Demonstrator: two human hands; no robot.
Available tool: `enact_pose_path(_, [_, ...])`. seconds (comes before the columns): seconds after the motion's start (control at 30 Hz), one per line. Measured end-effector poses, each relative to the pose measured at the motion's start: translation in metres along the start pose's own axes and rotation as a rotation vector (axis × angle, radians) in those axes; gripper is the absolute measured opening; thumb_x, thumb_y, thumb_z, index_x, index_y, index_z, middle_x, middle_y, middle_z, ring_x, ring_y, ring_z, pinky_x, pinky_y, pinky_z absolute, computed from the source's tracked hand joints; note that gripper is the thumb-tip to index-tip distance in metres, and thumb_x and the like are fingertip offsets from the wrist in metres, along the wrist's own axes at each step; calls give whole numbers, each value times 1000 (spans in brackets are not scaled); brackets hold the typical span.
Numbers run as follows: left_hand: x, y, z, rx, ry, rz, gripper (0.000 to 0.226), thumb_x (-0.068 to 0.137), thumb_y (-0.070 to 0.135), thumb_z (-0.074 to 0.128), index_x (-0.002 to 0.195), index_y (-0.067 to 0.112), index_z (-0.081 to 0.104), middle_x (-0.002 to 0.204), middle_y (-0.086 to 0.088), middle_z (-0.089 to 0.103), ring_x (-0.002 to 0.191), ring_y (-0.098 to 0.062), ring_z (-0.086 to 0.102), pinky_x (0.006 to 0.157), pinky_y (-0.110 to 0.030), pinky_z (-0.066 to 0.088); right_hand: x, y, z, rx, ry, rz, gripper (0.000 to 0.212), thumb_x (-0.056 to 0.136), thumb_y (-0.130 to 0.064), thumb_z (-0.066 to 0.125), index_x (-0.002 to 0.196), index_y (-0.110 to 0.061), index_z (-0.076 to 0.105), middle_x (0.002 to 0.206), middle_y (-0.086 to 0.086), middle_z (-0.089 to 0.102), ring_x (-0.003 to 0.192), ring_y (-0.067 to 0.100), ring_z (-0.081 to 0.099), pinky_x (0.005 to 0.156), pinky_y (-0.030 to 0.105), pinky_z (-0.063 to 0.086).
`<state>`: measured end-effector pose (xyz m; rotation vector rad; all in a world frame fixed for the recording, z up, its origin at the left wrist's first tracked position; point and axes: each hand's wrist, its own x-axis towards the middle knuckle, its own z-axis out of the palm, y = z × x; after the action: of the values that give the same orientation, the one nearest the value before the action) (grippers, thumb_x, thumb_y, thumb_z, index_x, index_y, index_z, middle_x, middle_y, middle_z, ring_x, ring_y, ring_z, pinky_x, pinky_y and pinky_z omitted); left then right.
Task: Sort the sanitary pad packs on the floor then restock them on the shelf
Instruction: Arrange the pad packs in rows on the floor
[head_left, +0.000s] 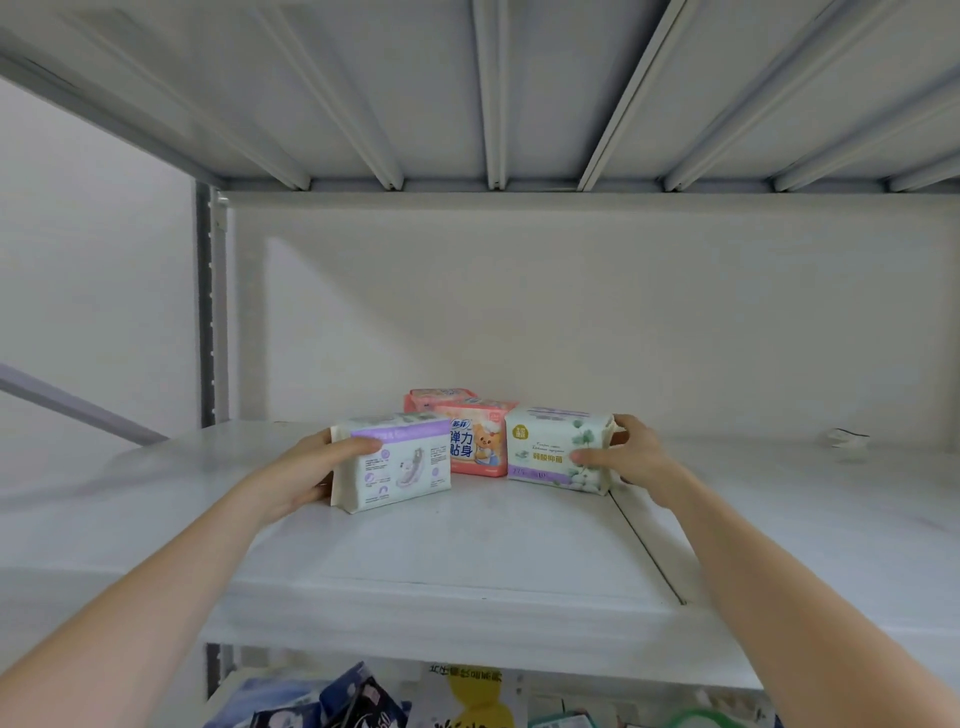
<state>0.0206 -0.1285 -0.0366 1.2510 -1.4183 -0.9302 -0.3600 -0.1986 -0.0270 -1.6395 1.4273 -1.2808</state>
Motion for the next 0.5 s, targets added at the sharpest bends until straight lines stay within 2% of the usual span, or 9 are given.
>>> enact_pose_path(0.07, [-8, 1, -1, 12, -19, 11, 44, 82, 36, 72, 123, 24, 60, 109, 3, 74, 98, -16, 71, 78, -32, 55, -2, -1, 2, -2, 4, 0, 65, 61, -22, 91, 112, -16, 51, 95, -3, 62, 79, 7, 63, 51, 19, 47])
enact_pose_path(0.2, [-27, 9, -7, 76, -2, 48, 53, 68, 38, 80, 116, 19, 66, 105, 3, 75, 98, -13, 71, 86, -30, 53, -15, -6, 5, 30, 8, -16, 62, 59, -17, 92, 110, -14, 56, 96, 1, 65, 79, 13, 68, 55, 27, 56])
enact_pose_path(0.27, [-37, 12, -10, 94, 4, 51, 58, 63, 38, 82, 116, 19, 66, 106, 3, 74, 100, -14, 70, 89, -33, 53, -25, -9, 6, 41, -2, -8, 63, 58, -18, 92, 110, -15, 55, 98, 2, 65, 83, 18, 70, 69, 39, 61])
enact_pose_path(0.33, [-48, 13, -12, 98, 15, 60, 60, 61, 37, 84, 116, 20, 66, 108, 1, 74, 102, -17, 69, 92, -36, 53, -38, -13, 7, 47, -13, -9, 65, 58, -19, 92, 111, -14, 55, 102, 4, 64, 88, 22, 70, 78, 47, 59])
enact_pose_path(0.5, [-78, 13, -9, 84, 167, 174, 39, 71, 27, 84, 106, 19, 69, 97, 3, 76, 91, -13, 72, 75, -30, 55, -73, -21, 8, 96, -9, -47, 64, 61, -19, 91, 112, -12, 54, 107, 6, 65, 87, 22, 70, 75, 44, 60])
